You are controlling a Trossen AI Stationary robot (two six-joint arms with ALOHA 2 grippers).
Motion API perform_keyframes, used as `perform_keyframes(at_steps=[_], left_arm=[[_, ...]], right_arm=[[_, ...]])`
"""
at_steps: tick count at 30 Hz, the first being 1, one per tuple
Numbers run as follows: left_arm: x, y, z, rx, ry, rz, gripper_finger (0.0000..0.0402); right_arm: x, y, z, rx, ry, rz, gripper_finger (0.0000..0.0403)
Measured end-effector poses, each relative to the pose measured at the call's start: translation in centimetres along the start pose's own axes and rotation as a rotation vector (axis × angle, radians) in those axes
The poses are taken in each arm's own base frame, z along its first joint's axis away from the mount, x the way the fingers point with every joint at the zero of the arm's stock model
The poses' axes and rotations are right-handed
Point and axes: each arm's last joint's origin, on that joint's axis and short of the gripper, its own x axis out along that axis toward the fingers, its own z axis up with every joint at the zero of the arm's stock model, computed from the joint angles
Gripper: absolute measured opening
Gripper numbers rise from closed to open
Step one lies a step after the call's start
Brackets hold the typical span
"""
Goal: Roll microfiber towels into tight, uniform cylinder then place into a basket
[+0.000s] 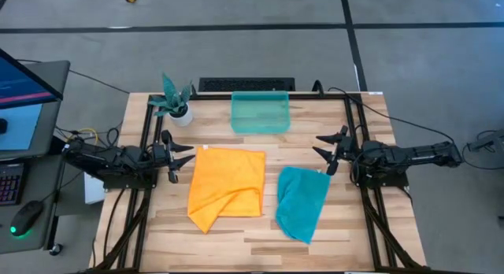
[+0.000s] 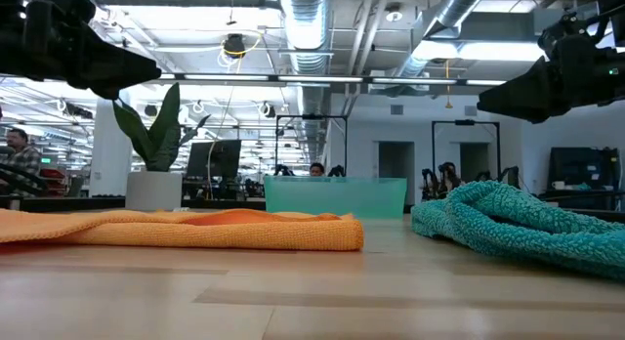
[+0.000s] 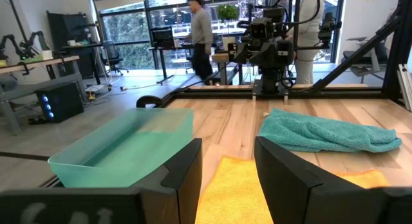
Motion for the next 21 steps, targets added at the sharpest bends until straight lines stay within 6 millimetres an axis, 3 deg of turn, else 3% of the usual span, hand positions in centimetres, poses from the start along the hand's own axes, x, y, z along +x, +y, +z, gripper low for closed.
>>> perform_keyframes(at_steps=[5, 12, 21], left_arm=[[0.0, 0.0, 0.0, 0.056, 0.0, 0.0, 0.0135], [0.0, 0.0, 0.0, 0.073, 0.0, 0.0, 0.0135], [0.0, 0.0, 0.0, 0.072, -0.002, 0.006, 0.0135]], right_arm=[[0.0, 0.0, 0.1, 0.193, -0.013, 0.003, 0.023], [0.0, 0.0, 0.8, 0.229, -0.076, 0.007, 0.023], [-0.7, -0.3, 3.8, 0.371, -0.383, 0.041, 0.023]])
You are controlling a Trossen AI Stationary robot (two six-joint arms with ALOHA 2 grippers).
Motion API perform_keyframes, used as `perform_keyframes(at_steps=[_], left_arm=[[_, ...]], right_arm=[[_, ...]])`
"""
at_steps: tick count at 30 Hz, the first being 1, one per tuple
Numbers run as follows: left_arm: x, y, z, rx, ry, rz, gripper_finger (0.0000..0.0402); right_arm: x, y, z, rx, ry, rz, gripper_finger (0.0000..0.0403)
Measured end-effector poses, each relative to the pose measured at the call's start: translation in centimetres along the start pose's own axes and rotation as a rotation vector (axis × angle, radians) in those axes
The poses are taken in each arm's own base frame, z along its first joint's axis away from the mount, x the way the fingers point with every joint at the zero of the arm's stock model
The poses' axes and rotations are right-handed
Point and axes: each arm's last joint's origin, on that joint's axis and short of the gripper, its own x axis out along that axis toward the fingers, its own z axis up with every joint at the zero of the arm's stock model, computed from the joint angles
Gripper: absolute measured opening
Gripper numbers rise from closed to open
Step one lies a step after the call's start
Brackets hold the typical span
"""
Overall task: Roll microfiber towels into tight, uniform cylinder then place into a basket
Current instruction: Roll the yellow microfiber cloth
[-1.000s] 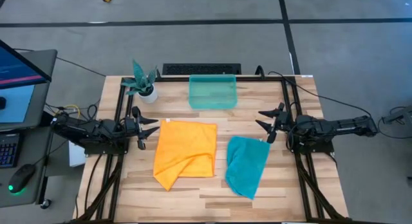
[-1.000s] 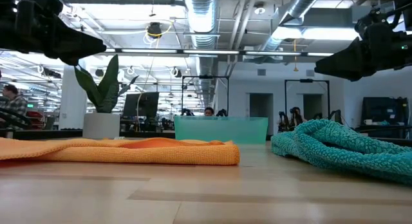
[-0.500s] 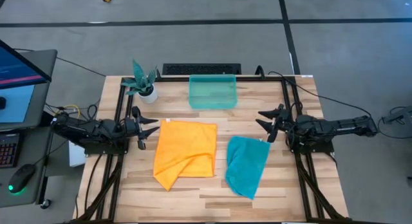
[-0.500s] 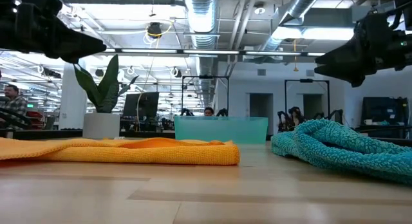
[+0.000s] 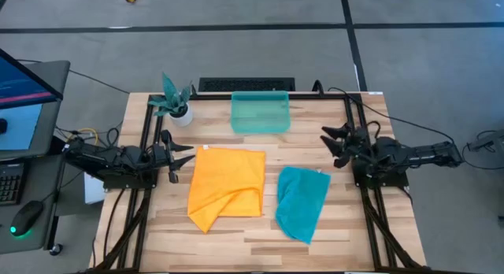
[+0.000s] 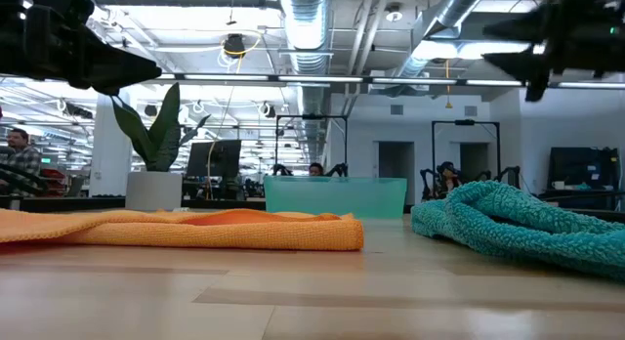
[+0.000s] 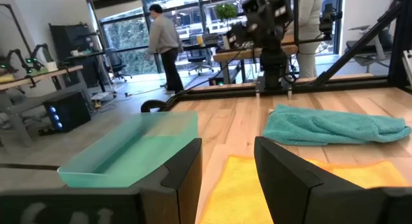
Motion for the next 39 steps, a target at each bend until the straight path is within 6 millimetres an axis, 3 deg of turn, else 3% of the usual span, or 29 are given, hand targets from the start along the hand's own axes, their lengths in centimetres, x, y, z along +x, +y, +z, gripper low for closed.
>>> perform_keyframes(at_steps=[9, 14, 18, 28, 34, 39], left_arm=[[0.0, 0.0, 0.0, -0.112, 0.0, 0.004, 0.0135], [0.0, 0.0, 0.0, -0.243, -0.001, 0.004, 0.0135], [0.0, 0.0, 0.0, -0.362, -0.007, 0.013, 0.0135], [0.0, 0.0, 0.0, -0.394, 0.003, 0.008, 0.0135], [0.1, -0.1, -0.1, -0.354, 0.018, -0.016, 0.0135], [0.1, -0.1, -0.1, -0.304, 0.016, 0.011, 0.0135]], right_arm=[[1.5, 2.0, 4.6, -0.047, -0.091, 0.102, 0.023], [4.3, 3.8, 6.4, -0.15, 0.016, 0.111, 0.023], [6.4, 4.9, 6.6, -0.204, 0.154, 0.101, 0.023], [9.7, 6.9, -1.0, -0.319, 0.517, 0.118, 0.023], [12.1, 7.0, -4.8, -0.333, 0.512, 0.074, 0.023], [13.7, 7.0, -6.7, -0.342, 0.516, 0.056, 0.023]])
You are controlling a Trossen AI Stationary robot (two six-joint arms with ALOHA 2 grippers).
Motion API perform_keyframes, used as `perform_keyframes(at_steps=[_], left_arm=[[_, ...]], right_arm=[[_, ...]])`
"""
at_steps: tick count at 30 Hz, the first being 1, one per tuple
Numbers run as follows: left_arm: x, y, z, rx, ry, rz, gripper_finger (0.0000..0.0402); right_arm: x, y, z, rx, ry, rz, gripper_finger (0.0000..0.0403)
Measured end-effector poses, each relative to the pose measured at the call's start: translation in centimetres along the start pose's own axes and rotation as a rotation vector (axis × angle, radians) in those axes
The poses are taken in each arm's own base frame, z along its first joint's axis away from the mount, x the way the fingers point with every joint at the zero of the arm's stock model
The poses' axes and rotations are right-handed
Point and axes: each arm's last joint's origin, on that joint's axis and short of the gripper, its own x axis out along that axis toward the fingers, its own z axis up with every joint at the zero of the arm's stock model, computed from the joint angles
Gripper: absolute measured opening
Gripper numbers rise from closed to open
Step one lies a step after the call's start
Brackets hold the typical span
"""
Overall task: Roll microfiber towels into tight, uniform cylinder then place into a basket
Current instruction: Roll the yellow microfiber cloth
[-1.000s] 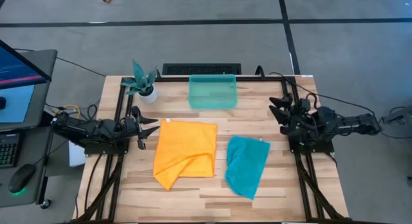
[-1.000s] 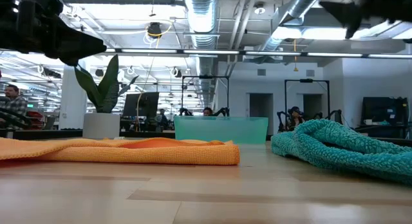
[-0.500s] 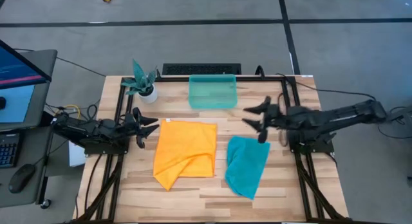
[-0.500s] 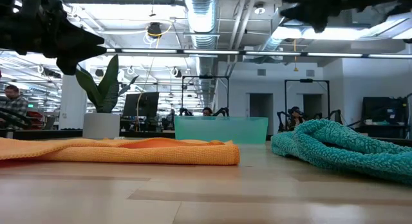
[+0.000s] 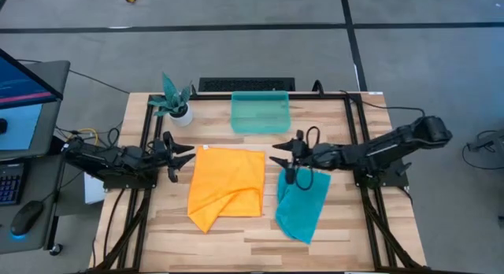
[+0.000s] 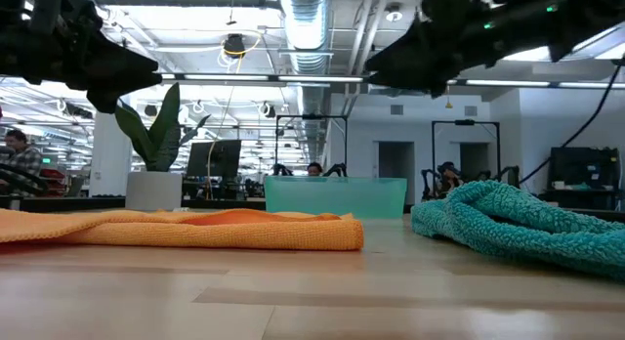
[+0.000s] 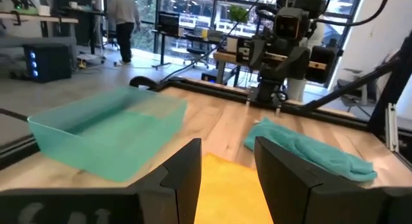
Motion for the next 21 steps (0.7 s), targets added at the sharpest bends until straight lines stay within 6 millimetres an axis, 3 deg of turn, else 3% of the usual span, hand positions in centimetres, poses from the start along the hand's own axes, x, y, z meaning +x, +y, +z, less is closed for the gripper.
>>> perform_keyframes(at_steps=[9, 21], left_arm=[[0.0, 0.1, 0.9, 0.067, -0.099, 0.073, 0.0135], [0.0, 0.1, 0.1, -0.054, -0.022, 0.052, 0.0135]], right_arm=[[3.6, 2.4, 1.7, -0.118, 0.051, 0.077, 0.023], [5.6, 7.7, -0.5, -0.213, 0.171, 0.191, 0.023]])
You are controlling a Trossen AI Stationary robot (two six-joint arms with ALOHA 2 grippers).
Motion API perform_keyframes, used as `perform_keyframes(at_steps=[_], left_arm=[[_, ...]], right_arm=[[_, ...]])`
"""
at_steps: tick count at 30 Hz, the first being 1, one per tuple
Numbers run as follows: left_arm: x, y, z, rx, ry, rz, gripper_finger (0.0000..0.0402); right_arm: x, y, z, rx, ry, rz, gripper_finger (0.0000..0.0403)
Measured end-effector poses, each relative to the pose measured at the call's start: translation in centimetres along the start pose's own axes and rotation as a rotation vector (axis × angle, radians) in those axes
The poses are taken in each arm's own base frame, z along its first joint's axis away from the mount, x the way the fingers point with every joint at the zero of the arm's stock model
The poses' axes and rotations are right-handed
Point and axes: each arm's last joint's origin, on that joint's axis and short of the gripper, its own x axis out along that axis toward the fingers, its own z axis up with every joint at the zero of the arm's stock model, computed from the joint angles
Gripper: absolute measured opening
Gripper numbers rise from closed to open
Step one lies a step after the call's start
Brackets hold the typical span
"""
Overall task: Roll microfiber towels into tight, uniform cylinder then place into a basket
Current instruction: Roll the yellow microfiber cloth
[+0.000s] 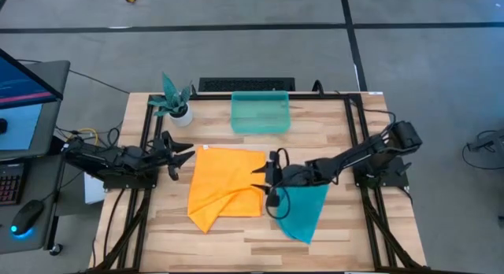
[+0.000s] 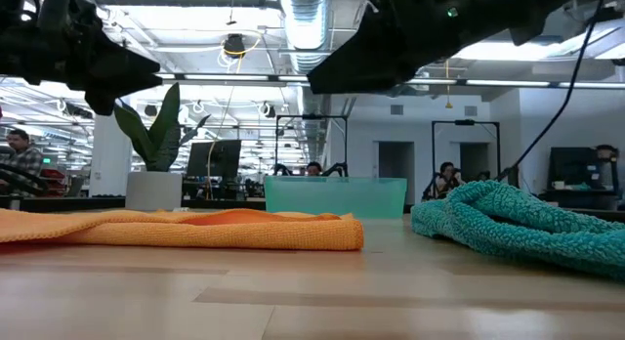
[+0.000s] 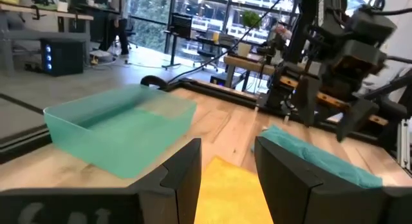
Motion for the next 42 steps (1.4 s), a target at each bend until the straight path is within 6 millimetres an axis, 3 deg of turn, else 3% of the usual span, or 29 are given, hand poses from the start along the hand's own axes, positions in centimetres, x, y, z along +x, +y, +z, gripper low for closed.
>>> perform_keyframes(at_steps=[6, 14, 21, 31, 42], left_arm=[[0.0, -0.1, -0.1, -0.002, 0.016, -0.044, 0.0135], [0.0, -0.4, -0.2, -0.009, 0.046, -0.145, 0.0135], [0.1, -0.4, -0.4, -0.006, 0.065, -0.14, 0.0135], [0.2, -0.5, -0.5, 0.002, 0.077, -0.134, 0.0135], [0.2, -0.5, -0.5, 0.002, 0.077, -0.132, 0.0135]], right_arm=[[2.2, 1.6, -0.7, -0.015, 0.036, 0.023, 0.023], [5.1, 3.8, -3.7, -0.066, 0.15, 0.044, 0.023], [4.9, 3.3, -4.7, -0.06, 0.308, -0.021, 0.023], [4.5, 2.9, -5.4, 0.007, 0.403, -0.038, 0.0227], [4.3, 3.5, -5.5, 0.04, 0.408, -0.011, 0.0175]])
